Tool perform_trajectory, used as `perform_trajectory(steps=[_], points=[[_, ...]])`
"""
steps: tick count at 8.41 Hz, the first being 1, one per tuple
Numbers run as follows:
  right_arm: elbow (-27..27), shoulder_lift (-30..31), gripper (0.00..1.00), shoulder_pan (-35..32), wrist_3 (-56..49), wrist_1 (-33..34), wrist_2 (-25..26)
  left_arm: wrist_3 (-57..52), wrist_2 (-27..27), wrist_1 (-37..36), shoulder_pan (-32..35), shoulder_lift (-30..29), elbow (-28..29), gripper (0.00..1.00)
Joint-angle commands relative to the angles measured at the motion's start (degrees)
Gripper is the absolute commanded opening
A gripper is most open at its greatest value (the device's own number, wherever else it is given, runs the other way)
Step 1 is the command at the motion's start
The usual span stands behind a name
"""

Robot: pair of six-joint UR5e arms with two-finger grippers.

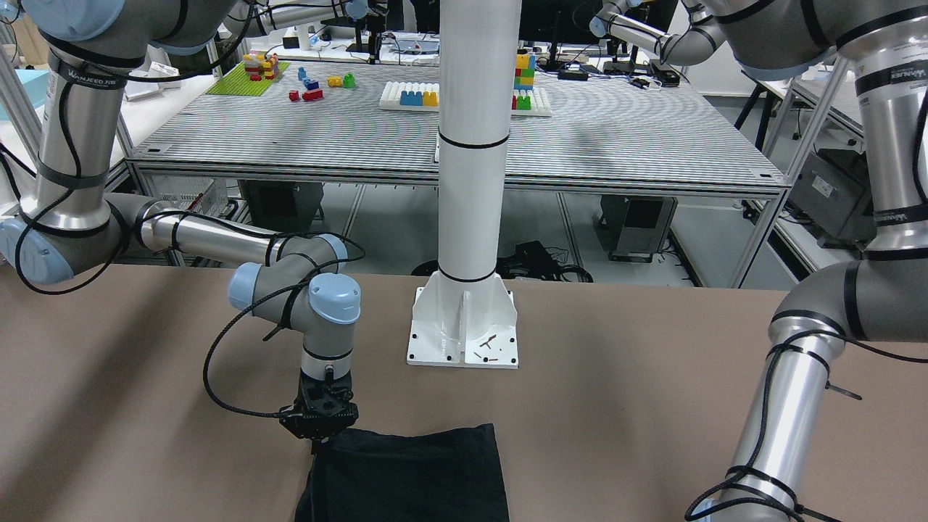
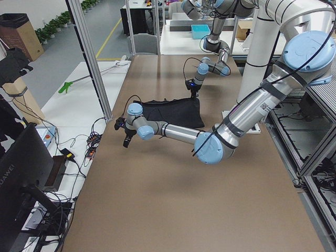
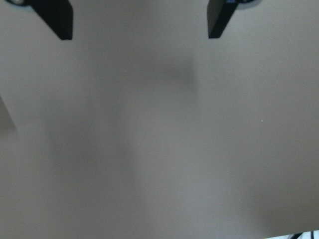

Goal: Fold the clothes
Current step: 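Press and smooth the bundle's side edge with the right gripper, moving away from the robot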

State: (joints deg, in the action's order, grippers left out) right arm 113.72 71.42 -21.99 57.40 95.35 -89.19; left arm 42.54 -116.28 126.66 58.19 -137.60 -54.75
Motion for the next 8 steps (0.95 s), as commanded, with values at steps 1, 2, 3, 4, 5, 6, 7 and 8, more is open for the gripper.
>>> perform_trajectory(steps=[1,2,3,4,5,6,7,8], points=[[0.02,1.19,0.84,0.72,0.35,-1.04,0.16,0.35,0.00,0.69,-0.18,0.49,-0.01,0.95],[-0.07,0.57,0.93,0.20,0.35,-1.39,0.07,0.44,0.00,0.60,-0.27,0.58,-0.44,0.95],[-0.16,0.22,0.93,-2.07,-0.52,-1.83,-0.02,0.44,-0.09,0.60,-0.27,0.58,-0.53,0.95],[-0.95,-1.09,0.93,-4.79,-1.23,-2.01,-0.11,0.44,0.00,0.60,-0.36,0.58,-0.54,0.95],[-3.48,-3.80,0.94,-6.47,-2.89,-2.01,-0.28,0.44,-0.09,0.60,-0.36,0.58,-0.54,0.95],[-7.33,-6.61,0.94,-7.71,-4.04,-2.01,-0.63,0.44,0.00,0.60,-0.36,0.58,-0.45,0.95],[-10.68,-8.73,0.94,-8.94,-5.61,-2.27,-0.90,0.35,0.00,0.60,-0.36,0.58,-0.45,0.95],[-13.67,-11.36,0.94,-9.82,-6.15,-2.27,-1.94,0.35,0.00,0.60,-0.36,0.49,-0.45,0.95]])
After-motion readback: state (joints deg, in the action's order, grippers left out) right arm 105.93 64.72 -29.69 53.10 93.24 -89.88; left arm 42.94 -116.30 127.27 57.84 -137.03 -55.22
